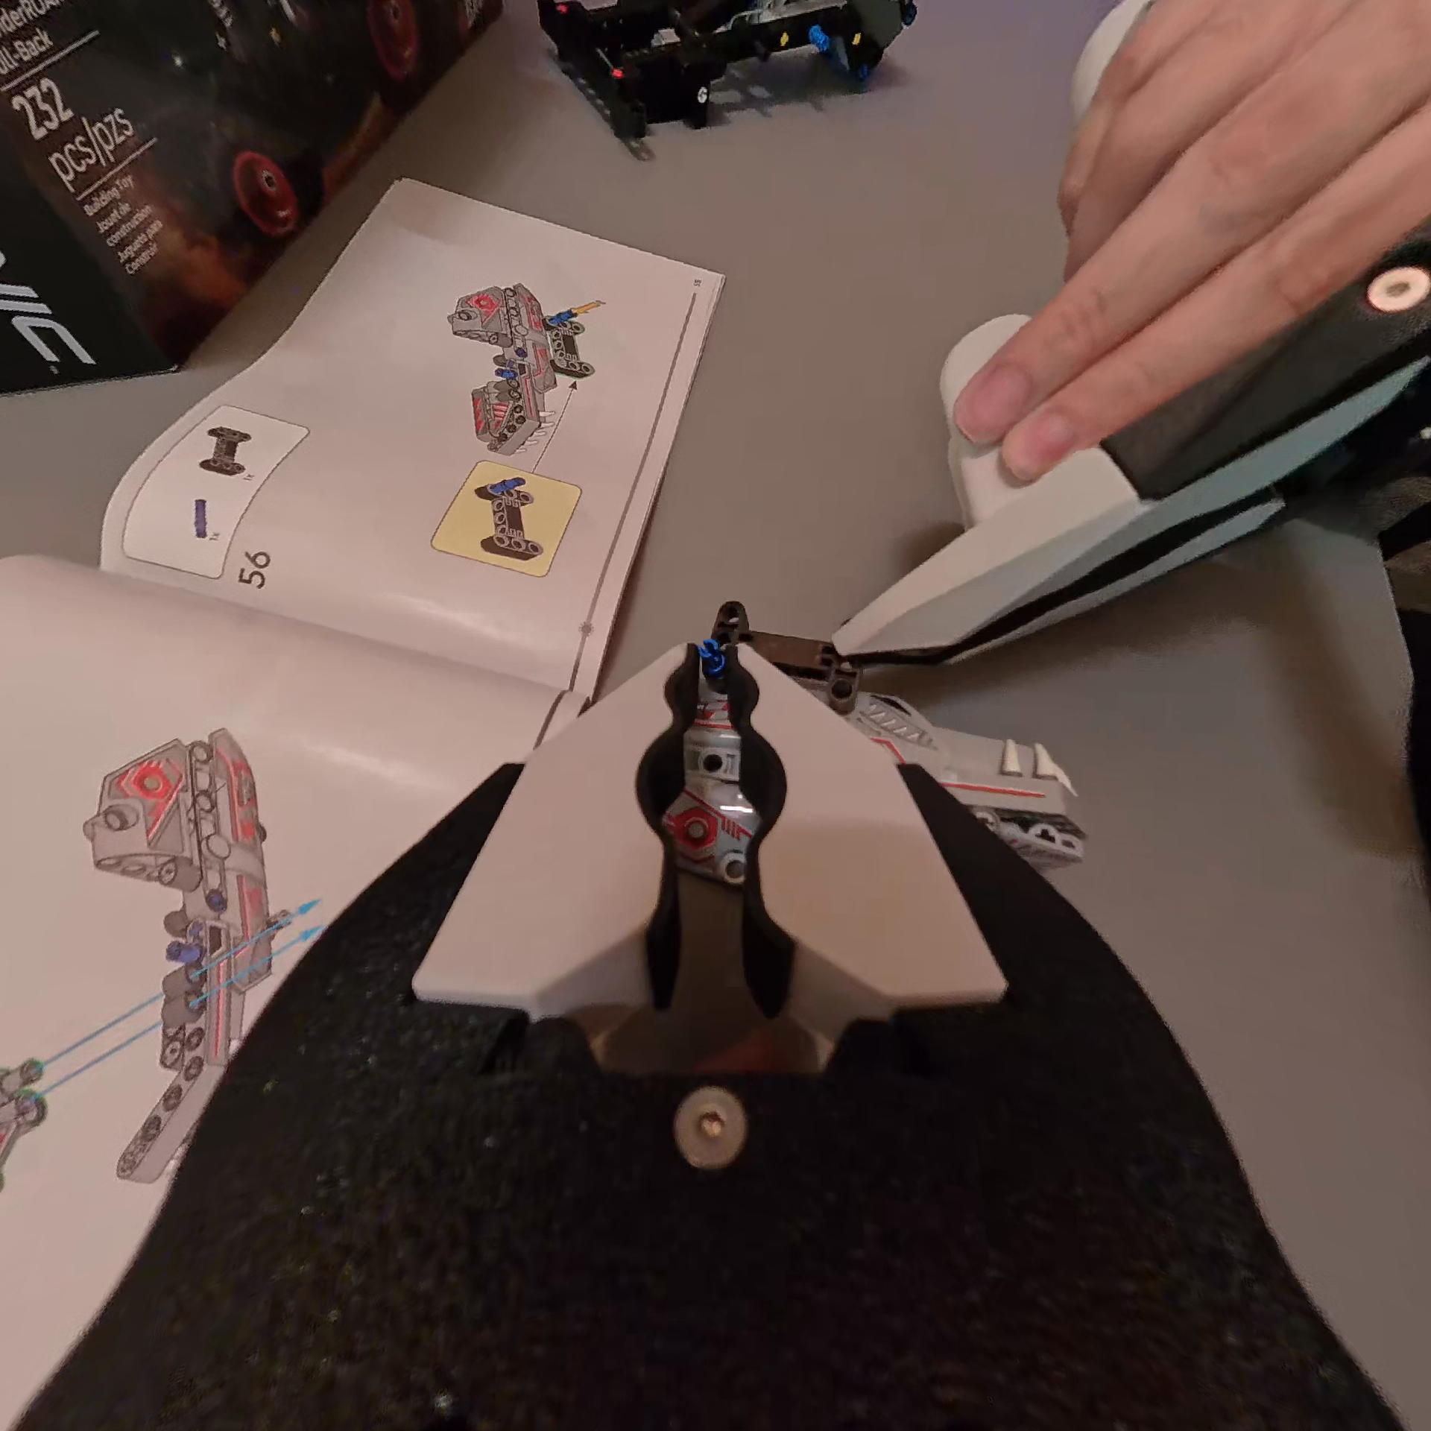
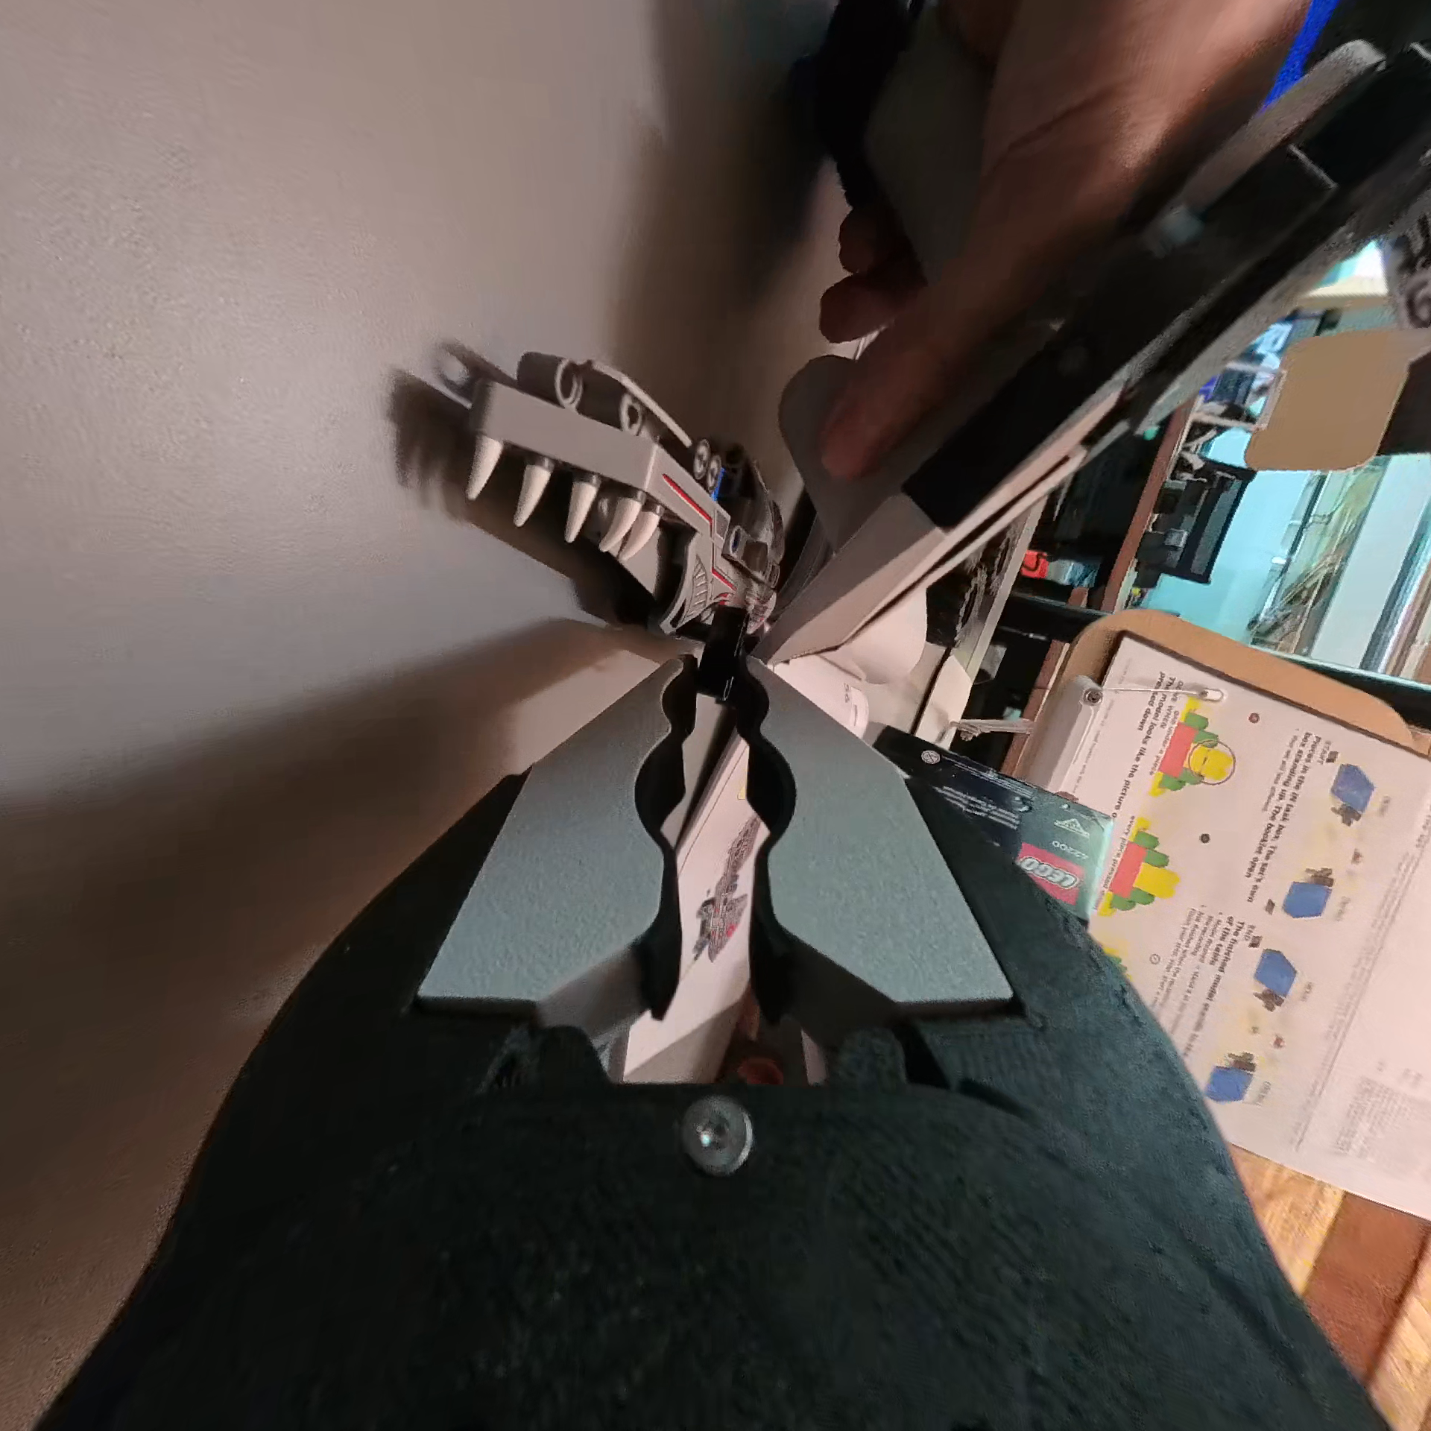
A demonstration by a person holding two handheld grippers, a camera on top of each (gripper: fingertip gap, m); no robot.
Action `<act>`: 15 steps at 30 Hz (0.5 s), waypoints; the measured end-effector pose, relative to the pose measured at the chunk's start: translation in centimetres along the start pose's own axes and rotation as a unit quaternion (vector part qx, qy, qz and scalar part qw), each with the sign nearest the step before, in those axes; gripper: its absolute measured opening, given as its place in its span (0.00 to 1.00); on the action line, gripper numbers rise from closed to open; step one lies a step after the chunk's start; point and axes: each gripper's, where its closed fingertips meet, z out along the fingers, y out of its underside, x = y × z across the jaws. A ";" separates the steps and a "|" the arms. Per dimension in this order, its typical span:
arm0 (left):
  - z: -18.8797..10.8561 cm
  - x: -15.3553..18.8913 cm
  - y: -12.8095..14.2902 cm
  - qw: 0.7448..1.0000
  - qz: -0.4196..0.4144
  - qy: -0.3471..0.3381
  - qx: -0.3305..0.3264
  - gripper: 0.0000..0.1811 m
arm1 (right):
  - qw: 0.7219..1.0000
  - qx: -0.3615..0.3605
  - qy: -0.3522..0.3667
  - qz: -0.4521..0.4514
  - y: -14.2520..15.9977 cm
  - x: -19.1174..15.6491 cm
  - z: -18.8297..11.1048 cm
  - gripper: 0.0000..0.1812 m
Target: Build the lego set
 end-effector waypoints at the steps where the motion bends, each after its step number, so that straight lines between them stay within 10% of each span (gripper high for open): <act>1: 0.0 0.0 0.0 1.000 -0.001 -0.002 0.000 0.02 | 1.000 0.005 0.005 -0.001 0.2 0.0 0.0 0.04; 15: -0.1 0.5 -0.1 1.000 -0.012 0.013 0.008 0.04 | 0.993 0.002 0.025 -0.116 -0.4 -0.2 0.0 0.04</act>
